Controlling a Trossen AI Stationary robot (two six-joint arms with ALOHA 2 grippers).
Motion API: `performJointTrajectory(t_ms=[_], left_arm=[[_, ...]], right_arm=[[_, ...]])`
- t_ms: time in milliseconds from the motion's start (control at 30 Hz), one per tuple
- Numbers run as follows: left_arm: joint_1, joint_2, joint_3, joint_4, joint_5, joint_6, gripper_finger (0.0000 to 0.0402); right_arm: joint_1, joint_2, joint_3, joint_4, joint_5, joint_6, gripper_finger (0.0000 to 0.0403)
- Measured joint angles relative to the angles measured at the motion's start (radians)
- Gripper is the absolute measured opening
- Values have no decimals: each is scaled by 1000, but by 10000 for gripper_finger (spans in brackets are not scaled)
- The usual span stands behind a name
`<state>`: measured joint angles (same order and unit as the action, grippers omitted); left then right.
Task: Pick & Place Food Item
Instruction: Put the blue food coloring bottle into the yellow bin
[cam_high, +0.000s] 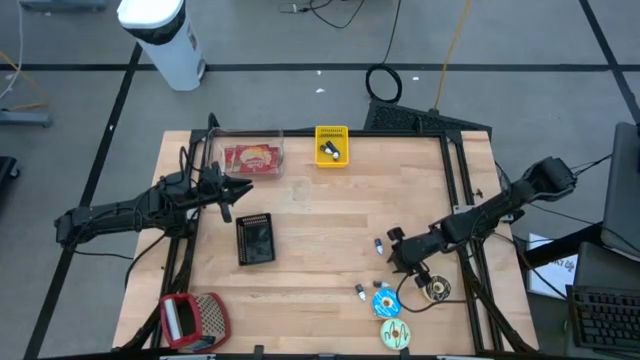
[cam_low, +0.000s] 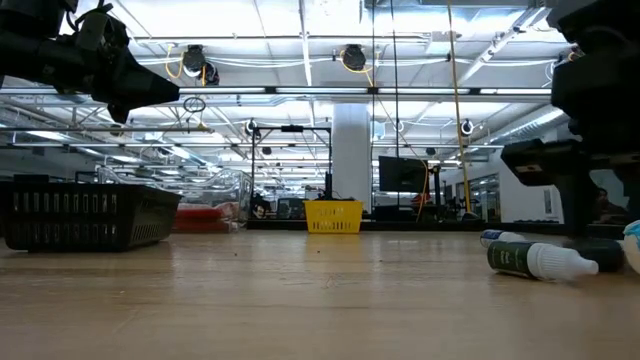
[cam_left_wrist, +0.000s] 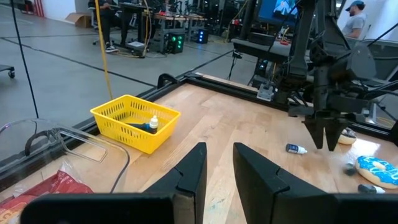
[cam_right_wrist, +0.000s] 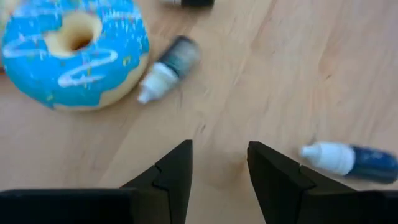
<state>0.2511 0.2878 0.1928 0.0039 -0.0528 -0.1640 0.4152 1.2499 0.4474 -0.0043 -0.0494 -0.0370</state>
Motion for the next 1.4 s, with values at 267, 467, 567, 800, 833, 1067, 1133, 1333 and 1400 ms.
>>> performJointTrajectory(t_ms=[267, 467, 567, 800, 833, 1067, 1133, 1333, 1400], left_arm=[[0, 0, 0, 0, 0, 0, 79], [0, 0, 0, 0, 0, 0, 79], [0, 0, 0, 0, 0, 0, 79], [0, 0, 0, 0, 0, 0, 79], [0, 0, 0, 0, 0, 0, 79], [0, 0, 0, 0, 0, 0, 79], [0, 0, 0, 0, 0, 0, 79], [0, 0, 0, 0, 0, 0, 79], [0, 0, 0, 0, 0, 0, 79]], right_arm=[[1, -5, 15, 137, 10, 60, 141], [-2, -5, 15, 134, 258, 235, 141], [-14, -5, 15, 102, 317, 409, 141], [-70, -5, 15, 20, 309, 703, 141], [-74, -2, 15, 23, 310, 724, 141], [-74, 90, 15, 41, 307, 737, 141], [-73, 129, 15, 61, 311, 760, 141], [-87, 195, 17, 140, 320, 706, 141], [-87, 202, 17, 141, 319, 647, 141]])
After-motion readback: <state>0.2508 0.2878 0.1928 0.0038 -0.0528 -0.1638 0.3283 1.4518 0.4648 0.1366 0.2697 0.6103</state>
